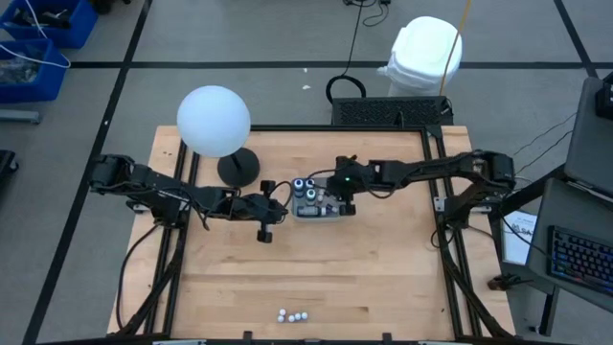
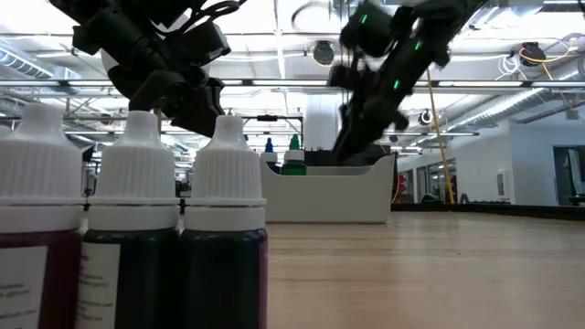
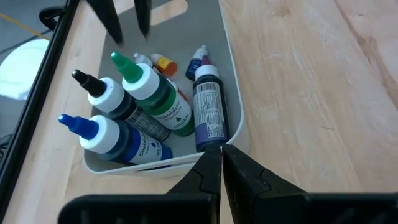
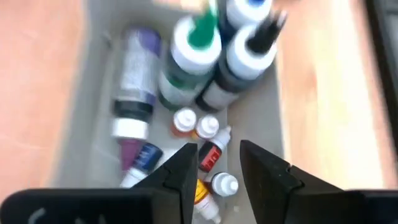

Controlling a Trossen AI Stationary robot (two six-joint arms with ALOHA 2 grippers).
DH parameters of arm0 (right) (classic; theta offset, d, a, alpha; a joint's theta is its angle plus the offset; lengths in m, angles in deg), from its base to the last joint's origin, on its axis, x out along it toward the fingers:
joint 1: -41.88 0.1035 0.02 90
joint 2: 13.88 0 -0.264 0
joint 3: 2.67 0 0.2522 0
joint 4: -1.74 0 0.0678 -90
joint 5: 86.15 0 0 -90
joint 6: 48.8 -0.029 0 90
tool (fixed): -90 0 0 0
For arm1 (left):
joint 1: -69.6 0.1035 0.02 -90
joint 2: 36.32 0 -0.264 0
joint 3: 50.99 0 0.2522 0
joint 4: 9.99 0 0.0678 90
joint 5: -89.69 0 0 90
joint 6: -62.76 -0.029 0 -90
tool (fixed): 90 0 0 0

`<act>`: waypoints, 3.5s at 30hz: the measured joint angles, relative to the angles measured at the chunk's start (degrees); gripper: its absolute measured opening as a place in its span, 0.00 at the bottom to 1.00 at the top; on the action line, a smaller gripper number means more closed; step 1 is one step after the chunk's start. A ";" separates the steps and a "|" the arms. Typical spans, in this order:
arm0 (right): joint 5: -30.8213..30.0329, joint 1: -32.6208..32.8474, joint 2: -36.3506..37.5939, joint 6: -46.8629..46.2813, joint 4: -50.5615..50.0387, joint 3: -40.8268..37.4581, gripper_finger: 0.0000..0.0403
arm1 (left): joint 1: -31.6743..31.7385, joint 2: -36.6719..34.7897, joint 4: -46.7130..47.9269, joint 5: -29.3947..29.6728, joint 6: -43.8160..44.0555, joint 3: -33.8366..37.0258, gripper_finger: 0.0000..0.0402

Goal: Pick & Place food coloring
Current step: Put the right small purple food coloring bottle into the gray bin

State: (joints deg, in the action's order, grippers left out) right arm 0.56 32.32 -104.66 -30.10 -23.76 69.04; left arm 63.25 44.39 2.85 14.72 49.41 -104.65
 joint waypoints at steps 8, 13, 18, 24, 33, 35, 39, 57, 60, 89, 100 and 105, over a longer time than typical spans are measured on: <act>0.38 10.39 17.87 -4.03 -3.67 -1.92 0.22 | 0.00 0.00 -0.07 0.00 2.75 -0.02 0.06; 0.51 18.74 28.10 -6.34 5.04 -14.73 0.12 | 0.00 0.00 -0.82 0.15 4.57 -0.02 0.06; 0.46 20.98 35.82 -6.43 22.48 -29.72 0.01 | 0.00 0.00 -3.05 0.25 10.66 -0.04 0.06; 3.69 19.91 43.22 -5.08 30.89 -40.26 0.01 | -0.15 0.02 -2.61 -2.19 18.80 -0.04 0.06; 12.58 19.32 54.02 -6.93 33.81 -45.96 0.00 | -8.76 0.02 -6.06 -4.05 25.91 -0.48 0.06; 12.55 19.32 56.66 -8.51 32.90 -46.69 0.00 | -13.08 0.02 -6.02 -0.85 27.30 -1.65 0.06; 12.50 19.32 59.63 -10.15 31.54 -46.77 0.00 | -22.38 0.02 0.25 3.51 31.52 -5.72 0.01; 12.31 19.29 60.37 -7.58 30.89 -46.77 0.00 | -26.52 39.22 52.39 -14.78 49.75 -61.65 0.02; 12.31 19.29 60.37 -7.56 28.81 -46.77 0.00 | -24.87 44.71 56.38 -19.11 47.64 -69.50 0.05; 12.22 19.29 60.65 -8.13 27.28 -46.73 0.00 | -27.16 54.31 53.93 -17.70 43.78 -77.57 0.57; 12.13 19.29 60.63 -7.81 26.87 -46.72 0.00 | -26.03 54.61 53.34 -19.50 42.57 -77.57 0.57; 12.13 19.29 60.63 -7.91 26.87 -46.72 0.00 | -26.03 54.60 53.35 -19.47 42.17 -77.57 0.56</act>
State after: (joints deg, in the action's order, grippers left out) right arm 12.69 51.61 -44.03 -38.01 3.12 22.32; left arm 37.21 98.99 56.20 -4.76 91.57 -182.22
